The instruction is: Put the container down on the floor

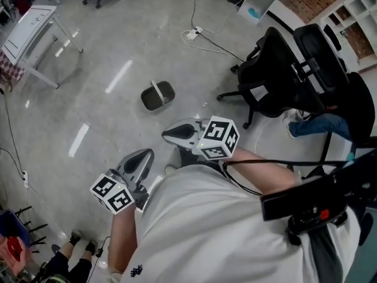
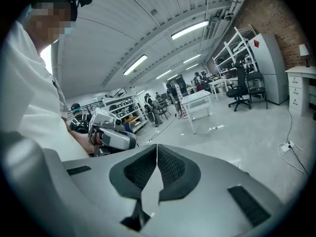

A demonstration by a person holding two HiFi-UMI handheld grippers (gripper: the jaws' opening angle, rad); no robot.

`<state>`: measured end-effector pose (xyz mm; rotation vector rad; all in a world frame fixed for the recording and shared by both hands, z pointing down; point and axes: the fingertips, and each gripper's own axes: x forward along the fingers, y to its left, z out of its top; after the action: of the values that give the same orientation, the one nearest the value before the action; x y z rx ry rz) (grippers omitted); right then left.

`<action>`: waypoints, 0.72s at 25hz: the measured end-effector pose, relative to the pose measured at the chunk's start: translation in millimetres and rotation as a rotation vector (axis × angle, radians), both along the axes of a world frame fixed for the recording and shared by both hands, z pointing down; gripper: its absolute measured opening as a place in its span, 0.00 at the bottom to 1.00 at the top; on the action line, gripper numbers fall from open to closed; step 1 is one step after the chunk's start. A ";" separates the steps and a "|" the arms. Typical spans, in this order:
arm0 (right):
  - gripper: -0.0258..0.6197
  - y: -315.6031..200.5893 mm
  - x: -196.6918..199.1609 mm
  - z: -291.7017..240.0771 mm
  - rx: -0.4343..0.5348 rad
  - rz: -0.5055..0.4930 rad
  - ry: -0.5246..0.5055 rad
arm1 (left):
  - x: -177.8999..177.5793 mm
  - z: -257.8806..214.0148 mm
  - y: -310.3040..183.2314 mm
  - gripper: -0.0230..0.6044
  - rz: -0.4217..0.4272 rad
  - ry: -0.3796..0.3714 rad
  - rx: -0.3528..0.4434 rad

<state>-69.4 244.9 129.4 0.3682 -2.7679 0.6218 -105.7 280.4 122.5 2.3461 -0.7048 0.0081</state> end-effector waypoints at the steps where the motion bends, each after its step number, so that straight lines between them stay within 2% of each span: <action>1: 0.07 3.5 -1.9 -0.9 0.001 -0.008 0.001 | -0.8 -0.2 2.2 0.05 -0.002 0.001 0.001; 18: 0.07 28.6 -12.8 -4.6 0.031 -0.061 0.024 | -9.8 2.0 20.7 0.05 -0.029 0.006 0.017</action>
<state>-82.2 273.6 124.8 0.2951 -2.7575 0.5563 -115.5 301.1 124.5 2.3512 -0.7386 -0.0177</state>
